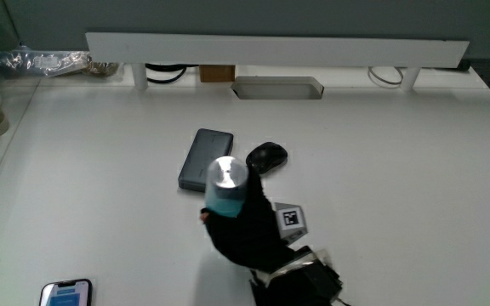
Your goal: Place cleaning spray
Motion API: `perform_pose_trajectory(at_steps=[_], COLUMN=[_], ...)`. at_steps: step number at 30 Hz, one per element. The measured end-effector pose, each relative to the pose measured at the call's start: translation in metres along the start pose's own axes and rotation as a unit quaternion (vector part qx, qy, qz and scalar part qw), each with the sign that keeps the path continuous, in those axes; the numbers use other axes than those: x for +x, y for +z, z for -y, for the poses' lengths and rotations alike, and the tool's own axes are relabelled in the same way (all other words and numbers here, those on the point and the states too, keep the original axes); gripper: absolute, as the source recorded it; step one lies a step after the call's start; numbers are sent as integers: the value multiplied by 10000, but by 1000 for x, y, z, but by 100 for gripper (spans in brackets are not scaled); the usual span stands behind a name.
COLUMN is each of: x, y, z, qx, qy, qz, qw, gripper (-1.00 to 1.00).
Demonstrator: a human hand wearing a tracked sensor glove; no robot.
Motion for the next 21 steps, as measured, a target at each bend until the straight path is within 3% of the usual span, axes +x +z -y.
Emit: perform_pose_trajectory(at_steps=[2, 5, 9, 10, 12, 15, 16, 17, 20, 21], x=[1, 9, 21, 26, 31, 44, 50, 46, 48, 49], y=[-3, -7, -18, -20, -21, -21, -22, -23, -26, -25], z=[1, 1, 1, 1, 5, 10, 10, 12, 12, 12], qx=[-29, -60, -95, -139, -120, -103, -56, 36, -50, -94], qy=[-33, -80, -432, -370, -643, -889, -819, -1011, -1037, -882], qz=[-123, -72, -66, -190, -266, -215, -233, 38, 65, -106], qw=[9999, 9999, 9990, 9990, 9975, 9958, 9963, 9949, 9946, 9960], gripper=[0, 0, 0, 0, 0, 0, 0, 0, 0, 0])
